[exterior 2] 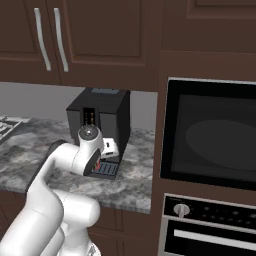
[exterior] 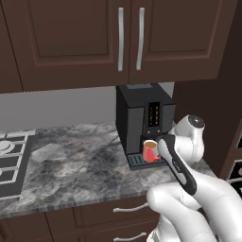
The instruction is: Pick up the brewed coffee from the coffee machine and place it next to the breakfast plate on the dining counter.
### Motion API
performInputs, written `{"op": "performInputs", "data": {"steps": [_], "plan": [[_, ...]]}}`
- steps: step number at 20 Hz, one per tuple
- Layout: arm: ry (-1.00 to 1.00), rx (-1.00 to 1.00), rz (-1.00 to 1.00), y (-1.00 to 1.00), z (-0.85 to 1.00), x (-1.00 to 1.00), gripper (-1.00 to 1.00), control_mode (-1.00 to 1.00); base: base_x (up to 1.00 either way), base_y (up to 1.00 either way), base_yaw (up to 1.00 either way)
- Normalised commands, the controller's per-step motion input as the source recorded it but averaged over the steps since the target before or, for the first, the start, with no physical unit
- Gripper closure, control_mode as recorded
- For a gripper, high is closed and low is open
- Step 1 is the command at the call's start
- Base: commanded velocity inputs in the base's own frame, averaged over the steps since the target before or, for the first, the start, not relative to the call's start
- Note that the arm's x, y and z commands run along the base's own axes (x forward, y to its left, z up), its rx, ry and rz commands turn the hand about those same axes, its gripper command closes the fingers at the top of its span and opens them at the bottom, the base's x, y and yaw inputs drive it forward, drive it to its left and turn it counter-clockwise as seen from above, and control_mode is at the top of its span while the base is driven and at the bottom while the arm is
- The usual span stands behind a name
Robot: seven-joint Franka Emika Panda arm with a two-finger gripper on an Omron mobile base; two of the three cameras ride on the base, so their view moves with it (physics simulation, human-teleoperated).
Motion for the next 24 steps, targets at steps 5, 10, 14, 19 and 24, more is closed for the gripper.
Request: {"op": "performInputs", "data": {"steps": [5,10,14,19,24], "plan": [[0.00,0.00,0.05,0.00,-0.40,0.08,-1.00,-1.00,0.00,0.00,0.00],[0.00,0.00,0.05,0.00,-0.42,0.12,-1.00,-1.00,0.00,0.00,0.00],[0.00,0.00,0.05,0.05,-0.39,0.10,-1.00,-1.00,0.00,0.00,0.00],[0.00,0.00,0.03,0.19,-0.28,0.13,-1.00,-1.00,0.00,0.00,0.00],[0.00,0.00,0.01,0.23,-0.24,0.08,-1.00,-1.00,0.00,0.00,0.00]]}}
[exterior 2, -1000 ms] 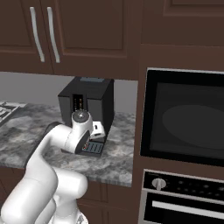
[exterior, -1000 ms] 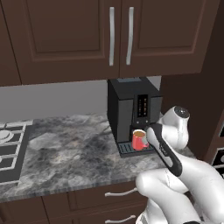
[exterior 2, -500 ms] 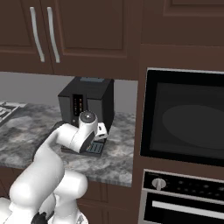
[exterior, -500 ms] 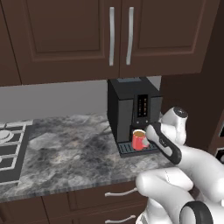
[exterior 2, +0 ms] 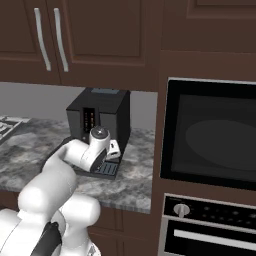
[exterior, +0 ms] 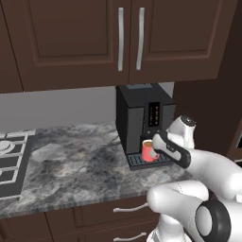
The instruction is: Pick up the brewed coffee from the coffee machine and place it next to the breakfast plate on the dining counter.
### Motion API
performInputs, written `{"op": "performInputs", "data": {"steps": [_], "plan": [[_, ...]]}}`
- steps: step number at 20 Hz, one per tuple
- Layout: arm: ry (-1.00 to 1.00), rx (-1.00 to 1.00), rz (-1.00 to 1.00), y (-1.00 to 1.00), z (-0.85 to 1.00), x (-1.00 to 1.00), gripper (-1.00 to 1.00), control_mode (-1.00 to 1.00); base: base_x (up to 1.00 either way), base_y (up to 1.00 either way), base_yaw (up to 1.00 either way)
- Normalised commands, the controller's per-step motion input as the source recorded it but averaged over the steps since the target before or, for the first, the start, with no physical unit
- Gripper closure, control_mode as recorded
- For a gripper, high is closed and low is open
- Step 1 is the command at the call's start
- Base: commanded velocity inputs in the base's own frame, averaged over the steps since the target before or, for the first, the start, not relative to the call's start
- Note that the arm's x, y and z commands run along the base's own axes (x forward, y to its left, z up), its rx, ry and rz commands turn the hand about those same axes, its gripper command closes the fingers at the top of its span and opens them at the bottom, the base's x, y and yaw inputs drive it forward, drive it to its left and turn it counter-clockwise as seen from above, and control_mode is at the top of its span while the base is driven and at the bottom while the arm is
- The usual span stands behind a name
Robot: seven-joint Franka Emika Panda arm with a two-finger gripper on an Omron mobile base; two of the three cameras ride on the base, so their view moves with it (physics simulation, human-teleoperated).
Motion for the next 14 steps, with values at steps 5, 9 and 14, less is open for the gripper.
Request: {"op": "performInputs", "data": {"steps": [5,9,14], "plan": [[-0.04,0.00,0.03,0.00,-0.30,0.02,1.00,-1.00,0.00,0.00,0.00],[-0.06,0.00,0.03,0.00,-0.17,-0.31,1.00,-1.00,0.00,0.00,0.00],[-0.02,0.00,0.08,0.00,-0.02,-0.65,1.00,-1.00,0.00,0.00,0.00]]}}
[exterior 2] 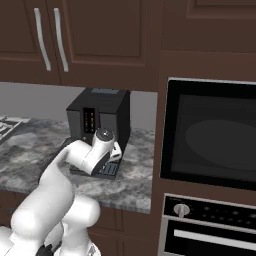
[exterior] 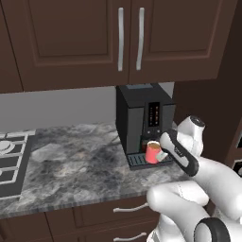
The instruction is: Pick up the brewed coffee from the coffee machine and place it next to the breakfast plate on the dining counter.
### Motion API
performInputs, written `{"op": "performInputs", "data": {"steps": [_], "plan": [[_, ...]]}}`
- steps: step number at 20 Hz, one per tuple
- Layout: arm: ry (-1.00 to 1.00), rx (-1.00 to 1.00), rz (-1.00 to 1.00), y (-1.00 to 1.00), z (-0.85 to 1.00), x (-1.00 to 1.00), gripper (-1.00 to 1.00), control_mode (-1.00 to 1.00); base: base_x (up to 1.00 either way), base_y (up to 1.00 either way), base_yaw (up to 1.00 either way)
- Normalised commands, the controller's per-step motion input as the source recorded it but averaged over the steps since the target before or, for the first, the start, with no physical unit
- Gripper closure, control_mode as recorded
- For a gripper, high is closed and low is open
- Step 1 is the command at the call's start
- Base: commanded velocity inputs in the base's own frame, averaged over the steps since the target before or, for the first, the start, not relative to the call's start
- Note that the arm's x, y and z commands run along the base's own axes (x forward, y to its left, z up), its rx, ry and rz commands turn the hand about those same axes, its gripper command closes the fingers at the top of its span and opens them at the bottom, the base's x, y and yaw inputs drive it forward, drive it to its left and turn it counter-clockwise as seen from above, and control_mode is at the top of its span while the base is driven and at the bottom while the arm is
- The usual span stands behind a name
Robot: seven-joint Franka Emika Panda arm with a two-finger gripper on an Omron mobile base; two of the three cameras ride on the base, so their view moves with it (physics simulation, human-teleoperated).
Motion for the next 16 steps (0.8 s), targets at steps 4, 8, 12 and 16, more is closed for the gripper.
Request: {"op": "performInputs", "data": {"steps": [4,8,12,16], "plan": [[-0.01,0.00,0.13,0.00,0.05,-0.80,1.00,-1.00,0.00,0.00,0.00],[-0.10,0.00,0.12,0.03,0.68,-0.44,1.00,-1.00,0.00,0.00,0.00],[-0.06,0.00,0.13,0.14,0.98,-0.42,1.00,-1.00,0.00,0.00,0.00],[0.01,0.00,0.10,0.01,0.88,-0.34,1.00,-1.00,0.00,0.00,0.00]]}}
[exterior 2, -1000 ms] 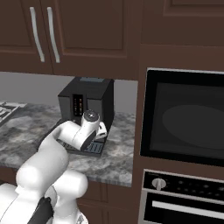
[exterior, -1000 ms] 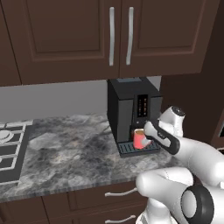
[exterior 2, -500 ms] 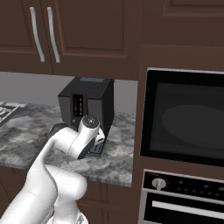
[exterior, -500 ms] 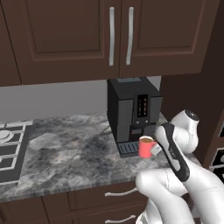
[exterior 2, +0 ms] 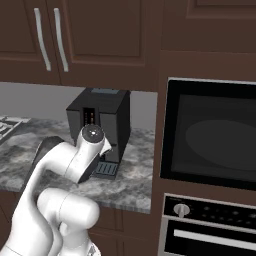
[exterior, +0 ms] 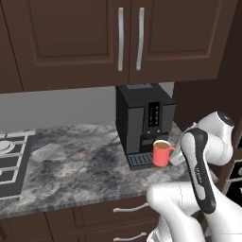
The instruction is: Pick up the brewed coffee from the coffee machine and place it next to the breakfast plate on the dining counter.
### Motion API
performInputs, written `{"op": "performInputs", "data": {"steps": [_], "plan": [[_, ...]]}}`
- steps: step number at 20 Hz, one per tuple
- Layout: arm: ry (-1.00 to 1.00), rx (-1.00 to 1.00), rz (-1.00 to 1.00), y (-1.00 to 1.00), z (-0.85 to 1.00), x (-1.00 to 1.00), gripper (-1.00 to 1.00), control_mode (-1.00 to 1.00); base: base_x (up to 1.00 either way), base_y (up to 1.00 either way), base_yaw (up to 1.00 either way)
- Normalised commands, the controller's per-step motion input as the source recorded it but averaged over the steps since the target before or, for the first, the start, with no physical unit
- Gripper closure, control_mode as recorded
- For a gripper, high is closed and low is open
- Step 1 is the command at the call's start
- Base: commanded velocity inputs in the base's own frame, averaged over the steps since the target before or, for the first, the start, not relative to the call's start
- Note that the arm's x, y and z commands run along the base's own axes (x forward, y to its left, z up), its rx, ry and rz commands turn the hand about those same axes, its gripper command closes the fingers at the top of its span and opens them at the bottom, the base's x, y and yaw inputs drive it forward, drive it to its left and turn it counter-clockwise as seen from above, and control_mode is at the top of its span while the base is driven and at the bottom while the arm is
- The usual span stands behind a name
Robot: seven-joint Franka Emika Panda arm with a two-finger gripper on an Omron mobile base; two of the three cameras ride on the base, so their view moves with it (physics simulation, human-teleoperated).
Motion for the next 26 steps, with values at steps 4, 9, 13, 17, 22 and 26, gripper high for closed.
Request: {"op": "performInputs", "data": {"steps": [4,9,13,17,22,26], "plan": [[0.00,-0.01,0.05,0.00,0.63,-0.50,1.00,-1.00,0.00,0.00,0.00],[0.00,-0.05,0.01,0.04,0.11,-0.49,1.00,1.00,-0.15,0.06,0.02],[0.00,0.00,0.00,0.00,0.00,0.00,1.00,1.00,-0.99,0.52,0.34],[0.00,0.00,0.00,0.00,0.00,0.00,1.00,1.00,-0.43,0.53,0.73],[0.00,0.00,0.00,0.00,0.00,0.00,1.00,1.00,0.00,0.01,0.94],[0.00,0.00,0.00,0.00,0.00,0.00,1.00,1.00,0.00,-0.13,0.99]]}}
